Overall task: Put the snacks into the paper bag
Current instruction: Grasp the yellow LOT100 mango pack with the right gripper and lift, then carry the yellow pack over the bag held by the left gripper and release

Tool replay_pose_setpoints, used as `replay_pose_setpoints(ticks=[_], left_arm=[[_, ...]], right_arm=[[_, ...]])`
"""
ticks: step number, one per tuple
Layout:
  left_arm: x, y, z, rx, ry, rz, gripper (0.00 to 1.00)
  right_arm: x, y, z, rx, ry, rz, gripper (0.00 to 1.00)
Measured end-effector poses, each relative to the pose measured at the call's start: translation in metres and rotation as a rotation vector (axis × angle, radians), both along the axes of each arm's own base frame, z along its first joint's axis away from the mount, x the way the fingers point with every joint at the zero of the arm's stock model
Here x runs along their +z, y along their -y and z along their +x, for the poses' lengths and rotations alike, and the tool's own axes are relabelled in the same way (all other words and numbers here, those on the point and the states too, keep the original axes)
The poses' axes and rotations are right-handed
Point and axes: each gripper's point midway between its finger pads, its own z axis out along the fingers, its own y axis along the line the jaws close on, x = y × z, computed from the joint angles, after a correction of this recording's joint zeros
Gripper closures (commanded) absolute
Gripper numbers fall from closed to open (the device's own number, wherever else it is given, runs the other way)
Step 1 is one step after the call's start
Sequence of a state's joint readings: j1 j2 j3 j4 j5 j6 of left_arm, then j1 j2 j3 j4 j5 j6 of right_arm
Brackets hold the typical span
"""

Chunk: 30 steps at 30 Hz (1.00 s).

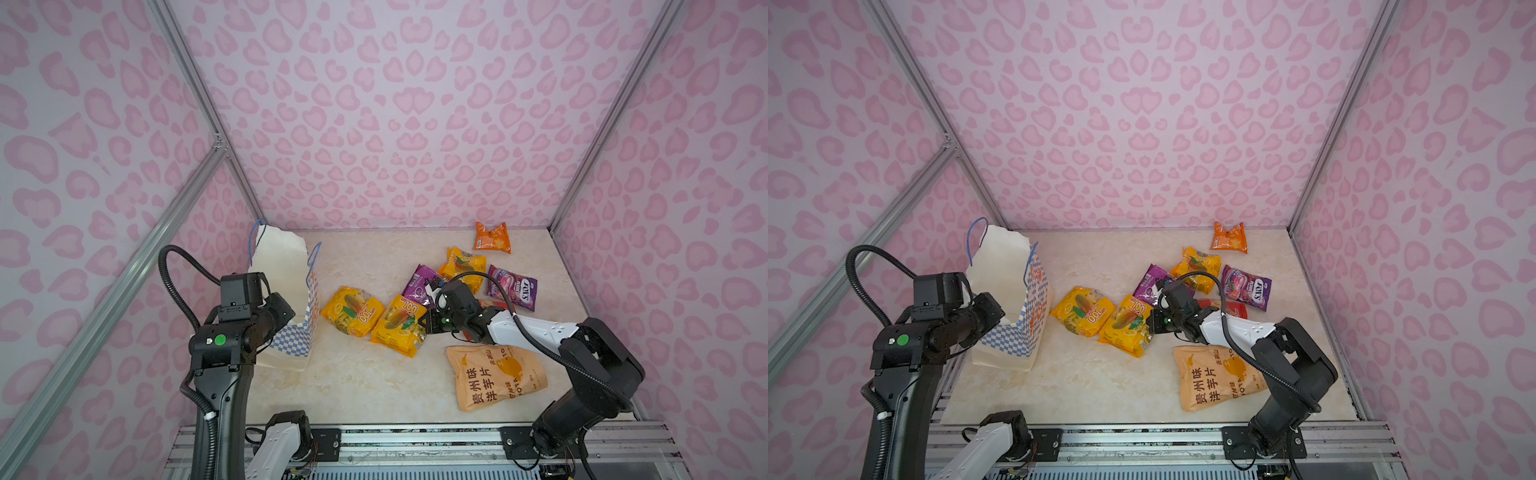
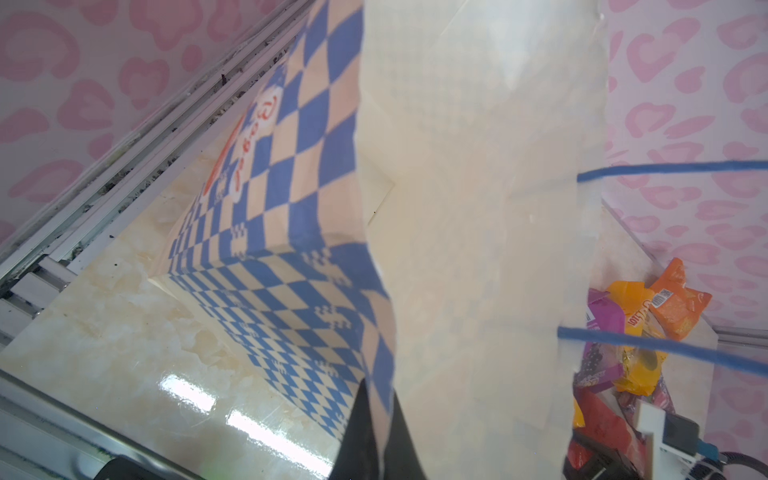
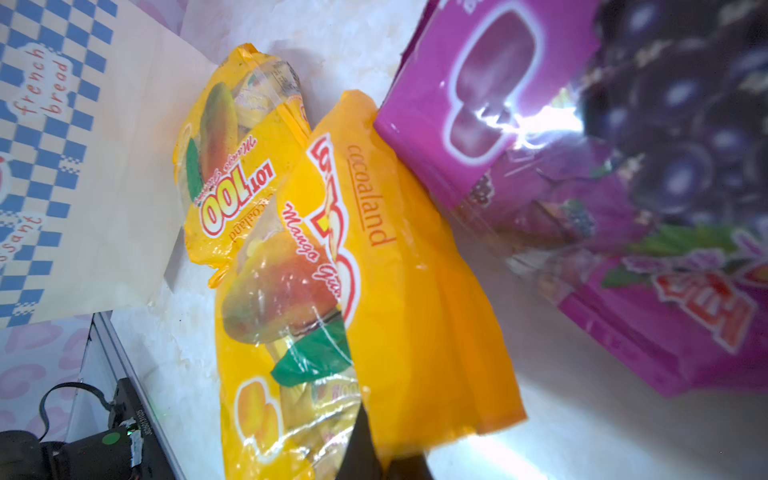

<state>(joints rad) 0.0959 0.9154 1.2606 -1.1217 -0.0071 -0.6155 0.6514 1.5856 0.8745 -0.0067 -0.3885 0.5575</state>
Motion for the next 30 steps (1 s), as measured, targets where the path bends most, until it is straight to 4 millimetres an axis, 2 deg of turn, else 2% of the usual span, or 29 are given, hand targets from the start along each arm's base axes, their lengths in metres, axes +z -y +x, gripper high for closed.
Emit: replay_pose_setpoints(ticks=[9, 18, 26, 30], left_arm=[[0.008, 0.001, 0.000, -0.044, 0.021, 0.034, 0.97], [0.018, 0.006, -0.004, -0.092, 0.061, 0.047, 0.97], [0.020, 0.019, -0.006, -0.159, 0.100, 0.034, 0.97], [0.018, 0.024, -0.009, -0.184, 0.115, 0.030, 0.97]], right_arm=[[0.077, 0.016, 0.000, -0.030, 0.136, 0.013, 1.00], [0.184, 0.033, -0.004, -0.091, 0.336, 0.092, 1.00], [0.273, 0.023, -0.002, -0.099, 0.482, 0.204, 1.00], [0.300, 0.005, 0.000, -0.079, 0.510, 0.246, 1.00]])
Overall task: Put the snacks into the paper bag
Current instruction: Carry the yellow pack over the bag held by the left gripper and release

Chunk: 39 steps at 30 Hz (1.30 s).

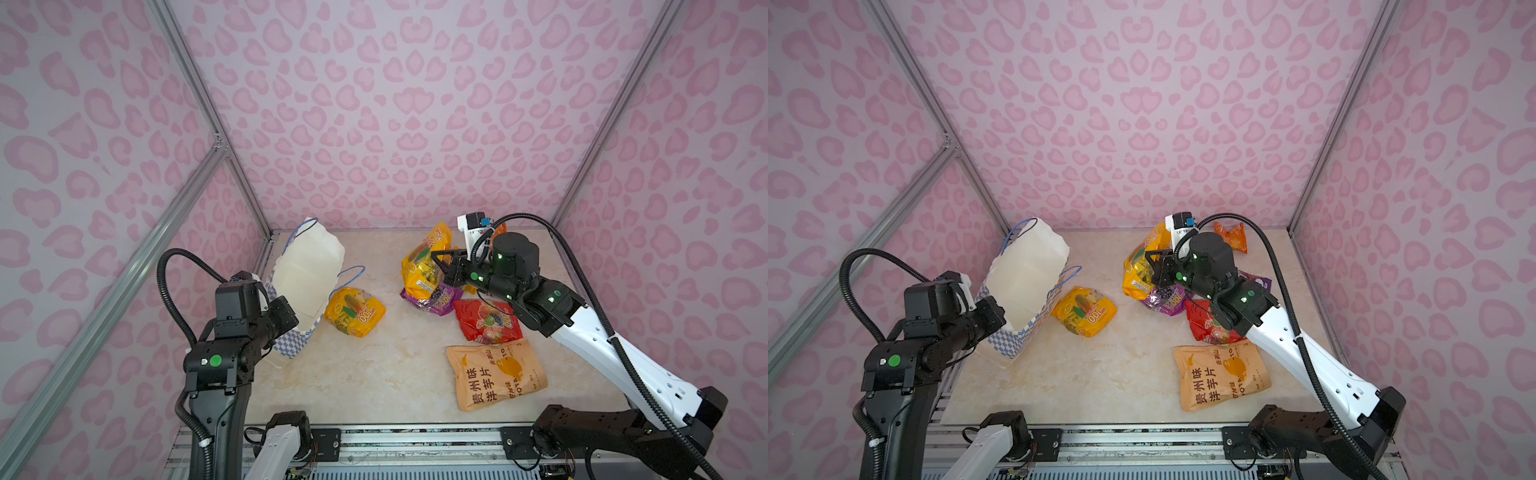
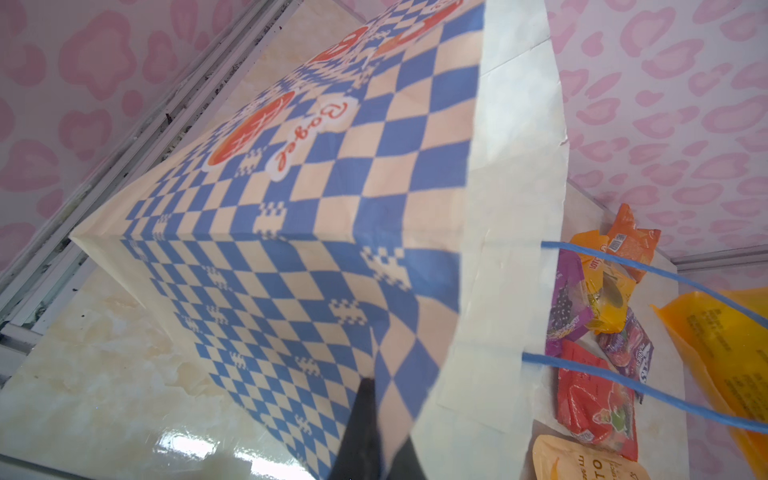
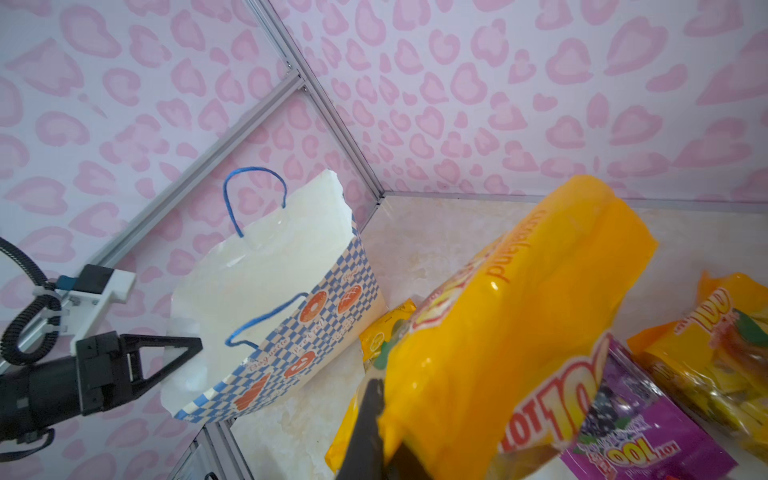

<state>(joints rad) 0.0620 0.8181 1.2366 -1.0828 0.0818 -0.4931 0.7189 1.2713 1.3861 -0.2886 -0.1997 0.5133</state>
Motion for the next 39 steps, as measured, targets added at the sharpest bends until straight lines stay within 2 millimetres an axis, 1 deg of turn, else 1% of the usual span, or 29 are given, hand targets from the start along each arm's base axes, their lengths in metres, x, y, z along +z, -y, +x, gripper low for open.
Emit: replay_pose_setpoints(ticks=[2, 7, 8, 12, 17, 19, 23, 26, 28, 30, 32, 35, 39], left_arm=[[-0.001, 0.001, -0.001, -0.008, 0.004, 0.003, 0.97], [-0.006, 0.004, -0.004, -0.022, 0.005, -0.003, 0.97], [-0.007, 0.005, -0.004, -0.026, 0.004, -0.005, 0.97], [-0.011, 0.007, -0.006, -0.039, 0.002, -0.007, 0.97], [-0.014, 0.009, -0.006, -0.046, 0.008, -0.013, 0.97], [-0.013, 0.010, -0.006, -0.051, 0.017, -0.017, 0.97], [-0.012, 0.011, -0.008, -0.054, 0.028, -0.018, 0.97], [-0.009, 0.011, -0.010, -0.045, 0.039, -0.026, 0.97], [-0.008, 0.010, -0.012, -0.039, 0.048, -0.028, 0.97], [-0.006, 0.009, -0.014, -0.026, 0.060, -0.032, 0.97], [-0.006, 0.007, -0.016, -0.006, 0.065, -0.036, 0.97], [-0.007, 0.006, -0.017, 0.009, 0.070, -0.047, 0.97], [-0.005, 0.006, -0.016, 0.021, 0.084, -0.053, 0.97]], right_arm=[[0.013, -0.010, 0.001, 0.015, 0.016, 0.015, 1.00], [0.055, -0.039, 0.002, 0.053, 0.074, 0.076, 1.00], [0.060, -0.043, 0.002, 0.058, 0.081, 0.083, 1.00], [0.085, -0.073, 0.002, 0.099, 0.118, 0.121, 1.00], [0.109, -0.112, 0.002, 0.151, 0.151, 0.162, 1.00], [0.116, -0.131, 0.000, 0.179, 0.163, 0.176, 1.00], [0.123, -0.165, -0.005, 0.232, 0.180, 0.191, 1.00], [0.116, -0.192, -0.009, 0.279, 0.170, 0.183, 1.00], [0.104, -0.205, -0.010, 0.298, 0.150, 0.163, 1.00], [0.087, -0.218, -0.011, 0.321, 0.122, 0.135, 1.00], [0.067, -0.226, -0.013, 0.337, 0.086, 0.098, 1.00], [0.041, -0.232, -0.011, 0.341, 0.040, 0.048, 1.00], [0.010, -0.244, -0.007, 0.344, -0.007, 0.008, 1.00]])
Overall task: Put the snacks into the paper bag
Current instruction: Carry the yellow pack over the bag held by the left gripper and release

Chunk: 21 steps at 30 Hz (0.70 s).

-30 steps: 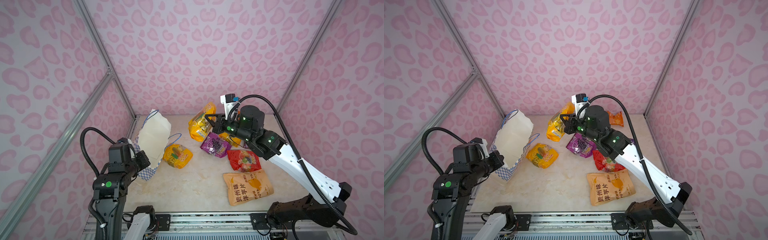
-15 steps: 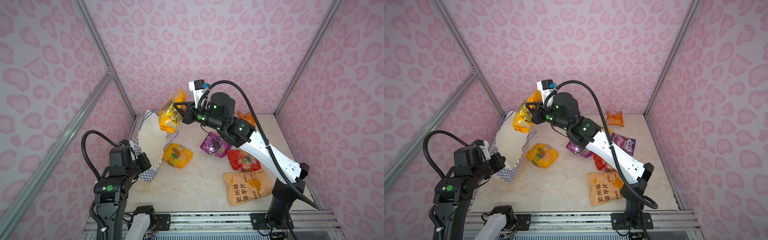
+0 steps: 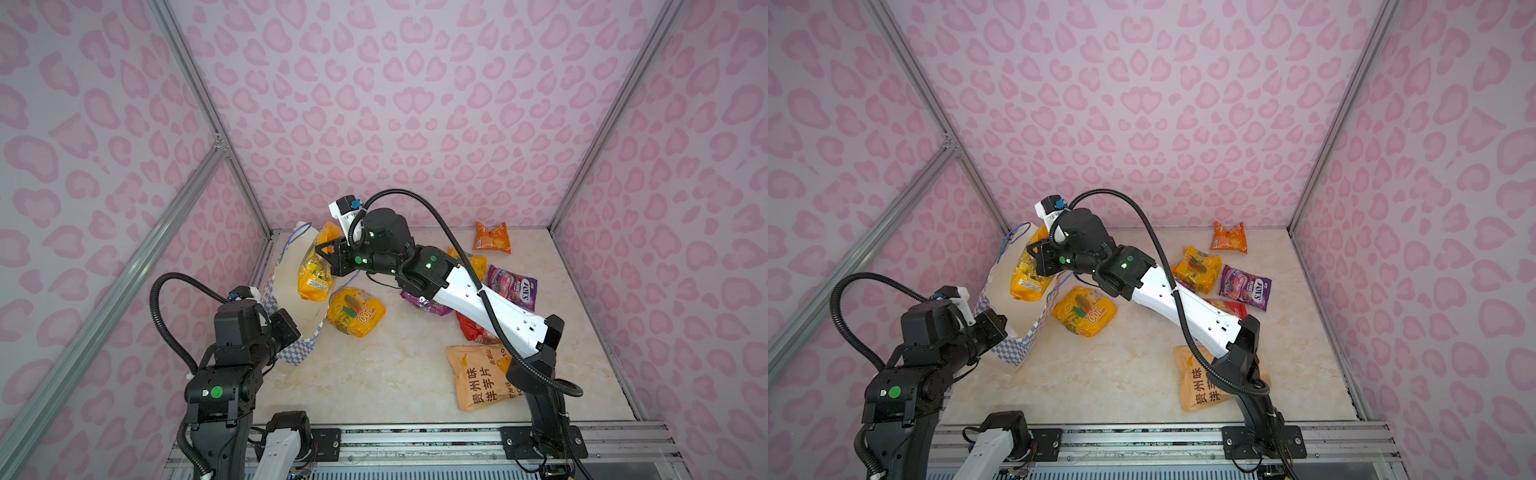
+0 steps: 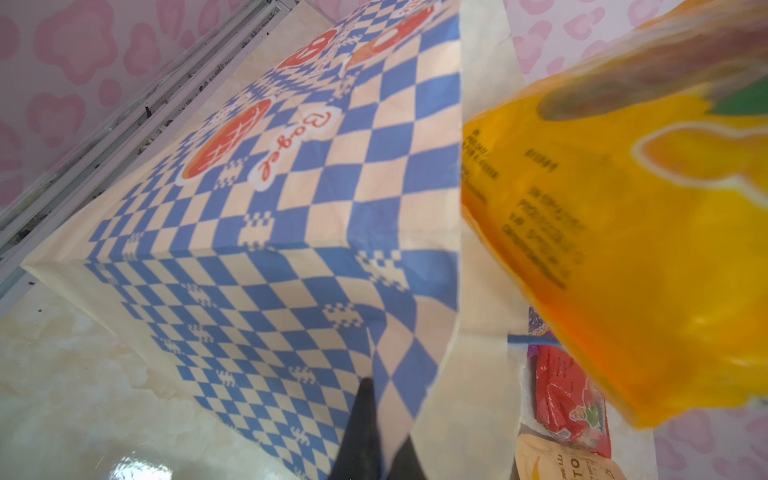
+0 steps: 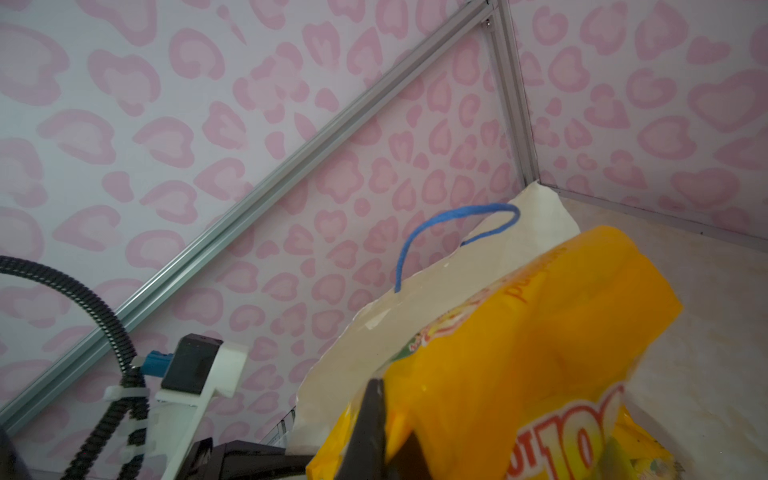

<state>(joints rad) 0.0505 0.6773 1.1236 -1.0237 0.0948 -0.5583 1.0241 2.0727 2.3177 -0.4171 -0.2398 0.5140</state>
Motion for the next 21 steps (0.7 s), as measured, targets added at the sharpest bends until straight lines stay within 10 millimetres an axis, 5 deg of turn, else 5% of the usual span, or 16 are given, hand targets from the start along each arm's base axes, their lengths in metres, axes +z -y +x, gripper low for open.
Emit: replay_pose_setpoints(ticks=[8, 21], left_arm=[[-0.005, 0.002, 0.001, 0.002, -0.009, -0.020, 0.97], [-0.010, 0.002, 0.001, -0.001, -0.022, -0.022, 0.97]], right_arm=[[-0.063, -0.033, 0.010, 0.006, -0.077, -0.077, 1.00], [-0.134, -0.075, 0.004, 0.047, -0.151, -0.158, 0.98]])
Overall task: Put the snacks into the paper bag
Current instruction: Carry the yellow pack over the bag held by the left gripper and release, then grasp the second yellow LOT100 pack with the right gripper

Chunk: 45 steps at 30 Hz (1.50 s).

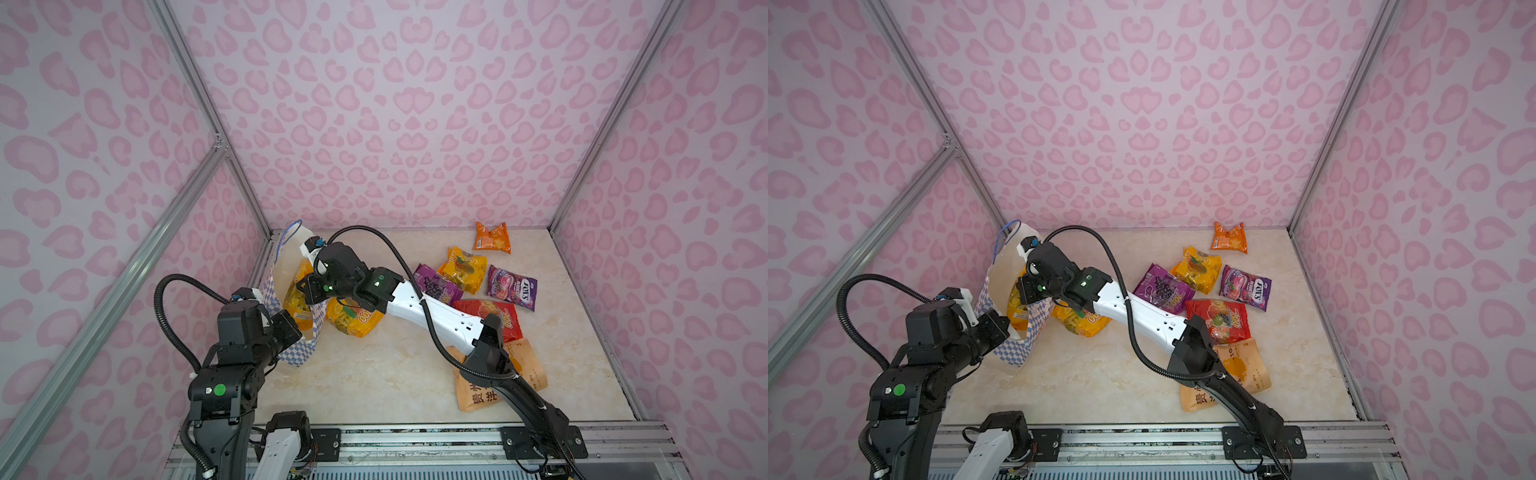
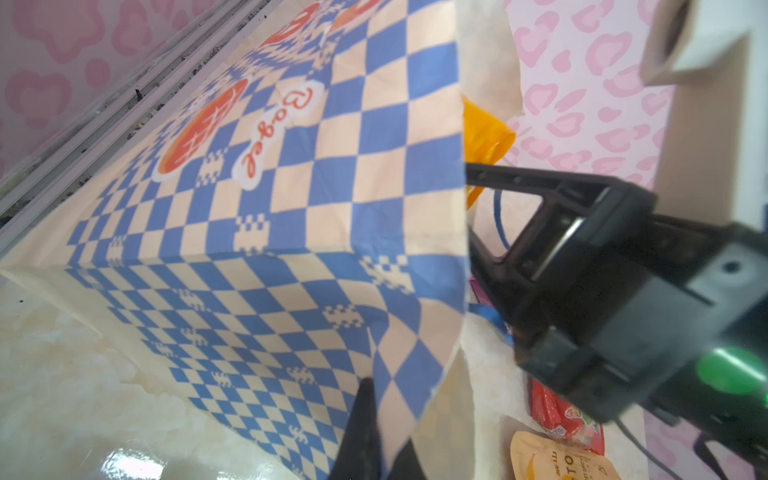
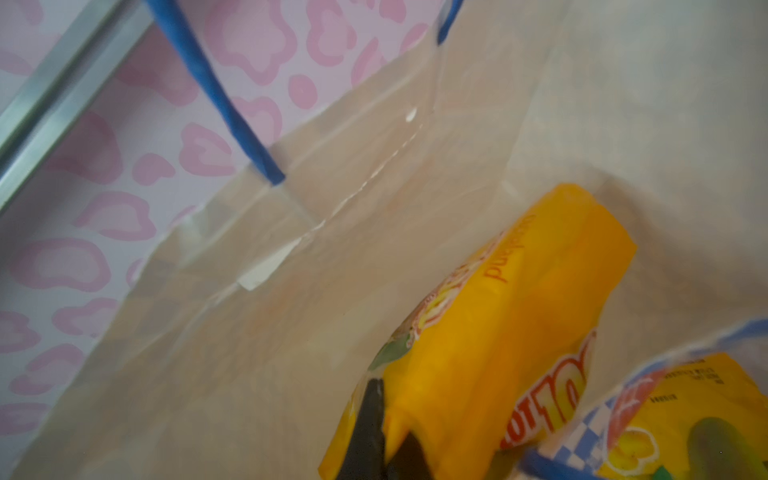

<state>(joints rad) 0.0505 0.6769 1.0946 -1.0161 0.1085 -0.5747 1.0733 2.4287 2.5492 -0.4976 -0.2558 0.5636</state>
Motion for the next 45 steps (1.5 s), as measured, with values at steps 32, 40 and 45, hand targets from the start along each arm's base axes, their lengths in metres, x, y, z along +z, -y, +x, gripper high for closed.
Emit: replay_pose_setpoints(ticks=[32, 40, 45], left_arm=[[-0.034, -0.015, -0.008, 0.224, -0.094, -0.123, 0.97], [-0.046, -0.016, -0.010, 0.258, -0.135, -0.144, 0.97], [-0.043, -0.016, 0.001, 0.253, -0.137, -0.141, 0.97]], right_arm=[[0.094, 0.138, 0.000, -0.122, 0.189, -0.083, 0.14], [0.120, 0.207, -0.004, -0.180, 0.241, -0.001, 0.08], [0.144, 0.218, 0.000, -0.201, 0.281, 0.056, 0.08]])
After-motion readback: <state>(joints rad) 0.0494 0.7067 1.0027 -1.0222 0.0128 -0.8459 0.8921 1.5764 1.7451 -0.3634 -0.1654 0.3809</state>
